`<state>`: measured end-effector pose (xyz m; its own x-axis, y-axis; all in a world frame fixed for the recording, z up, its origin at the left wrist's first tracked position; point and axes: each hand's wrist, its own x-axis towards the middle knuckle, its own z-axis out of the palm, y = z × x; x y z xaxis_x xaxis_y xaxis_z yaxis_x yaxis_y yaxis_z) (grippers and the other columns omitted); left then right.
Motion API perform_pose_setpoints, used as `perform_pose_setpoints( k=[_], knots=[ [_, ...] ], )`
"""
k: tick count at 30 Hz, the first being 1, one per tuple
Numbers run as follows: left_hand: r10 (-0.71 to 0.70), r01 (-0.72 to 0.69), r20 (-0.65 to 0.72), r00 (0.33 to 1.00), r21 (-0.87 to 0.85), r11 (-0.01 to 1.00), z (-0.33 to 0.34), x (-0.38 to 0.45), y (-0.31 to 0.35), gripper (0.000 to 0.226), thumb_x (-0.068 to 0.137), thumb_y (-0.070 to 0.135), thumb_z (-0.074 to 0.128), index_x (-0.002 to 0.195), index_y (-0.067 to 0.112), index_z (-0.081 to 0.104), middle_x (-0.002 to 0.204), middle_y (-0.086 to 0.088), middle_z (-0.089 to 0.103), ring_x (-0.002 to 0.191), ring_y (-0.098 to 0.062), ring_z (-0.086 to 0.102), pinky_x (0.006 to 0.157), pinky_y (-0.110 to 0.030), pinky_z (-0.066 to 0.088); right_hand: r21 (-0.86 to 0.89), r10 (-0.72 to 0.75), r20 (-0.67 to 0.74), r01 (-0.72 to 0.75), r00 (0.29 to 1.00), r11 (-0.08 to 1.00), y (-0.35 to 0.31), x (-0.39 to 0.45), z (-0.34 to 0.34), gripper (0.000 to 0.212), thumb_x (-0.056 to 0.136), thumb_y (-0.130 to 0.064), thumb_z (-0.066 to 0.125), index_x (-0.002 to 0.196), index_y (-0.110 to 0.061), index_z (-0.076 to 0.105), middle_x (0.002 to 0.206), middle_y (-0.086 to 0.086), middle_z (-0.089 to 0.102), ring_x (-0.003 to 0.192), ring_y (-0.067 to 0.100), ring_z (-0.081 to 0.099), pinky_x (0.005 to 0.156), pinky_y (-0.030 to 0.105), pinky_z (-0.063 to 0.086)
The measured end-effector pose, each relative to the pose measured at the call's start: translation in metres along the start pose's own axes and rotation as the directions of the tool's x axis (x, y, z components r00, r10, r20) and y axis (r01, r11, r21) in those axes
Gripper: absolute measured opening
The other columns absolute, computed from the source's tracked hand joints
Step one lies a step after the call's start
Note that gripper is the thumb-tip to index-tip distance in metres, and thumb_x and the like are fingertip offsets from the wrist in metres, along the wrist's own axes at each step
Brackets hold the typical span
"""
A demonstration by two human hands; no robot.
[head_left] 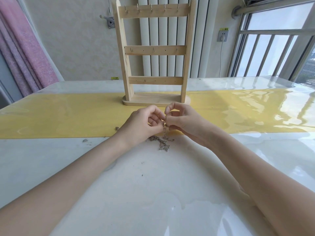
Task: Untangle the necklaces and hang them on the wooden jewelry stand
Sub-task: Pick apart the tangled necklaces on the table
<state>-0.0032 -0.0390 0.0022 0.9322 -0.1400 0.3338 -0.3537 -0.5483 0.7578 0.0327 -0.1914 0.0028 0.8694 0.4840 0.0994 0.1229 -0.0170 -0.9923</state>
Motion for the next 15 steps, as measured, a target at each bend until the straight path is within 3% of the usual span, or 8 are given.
perform_pose_setpoints(
  k=[7, 11, 15],
  knots=[
    [-0.01, 0.011, -0.068, 0.998, 0.015, 1.0, -0.0007, 0.0012, -0.0009, 0.015, 0.08, 0.007, 0.069, 0.076, 0.02, 0.063, 0.075, -0.002, 0.066, 0.064, -0.007, 0.055, 0.069, -0.02, 0.048, -0.05, -0.067, -0.042, 0.065, 0.997, 0.997, -0.0025, -0.0012, 0.0034, 0.024, 0.084, 0.014, 0.051, 0.083, -0.011, 0.049, 0.069, 0.001, 0.047, 0.054, 0.009, 0.047, 0.063, 0.021, 0.044],
    [-0.11, 0.11, 0.013, 0.994, -0.266, 0.958, 0.0008, -0.0006, 0.0017, 0.012, 0.086, 0.005, 0.064, 0.078, 0.013, 0.059, 0.069, 0.0, 0.06, 0.057, -0.004, 0.053, 0.06, -0.016, 0.047, 0.041, -0.057, -0.04, 0.058, 0.998, 0.997, -0.0017, 0.0, 0.0004, 0.028, 0.084, 0.017, 0.049, 0.09, -0.01, 0.052, 0.073, 0.002, 0.049, 0.054, 0.011, 0.045, 0.062, 0.02, 0.043],
    [-0.232, 0.241, 0.087, 0.969, -0.545, 0.803, -0.0017, -0.0002, 0.0031, 0.009, 0.091, 0.01, 0.057, 0.082, 0.011, 0.06, 0.064, 0.006, 0.058, 0.058, -0.004, 0.051, 0.06, -0.018, 0.047, 0.255, -0.018, 0.002, 0.017, 1.0, 0.967, -0.0044, 0.0015, -0.0058, 0.029, 0.085, 0.018, 0.051, 0.096, -0.009, 0.055, 0.077, 0.003, 0.056, 0.063, 0.015, 0.055, 0.063, 0.02, 0.046]
  ],
)
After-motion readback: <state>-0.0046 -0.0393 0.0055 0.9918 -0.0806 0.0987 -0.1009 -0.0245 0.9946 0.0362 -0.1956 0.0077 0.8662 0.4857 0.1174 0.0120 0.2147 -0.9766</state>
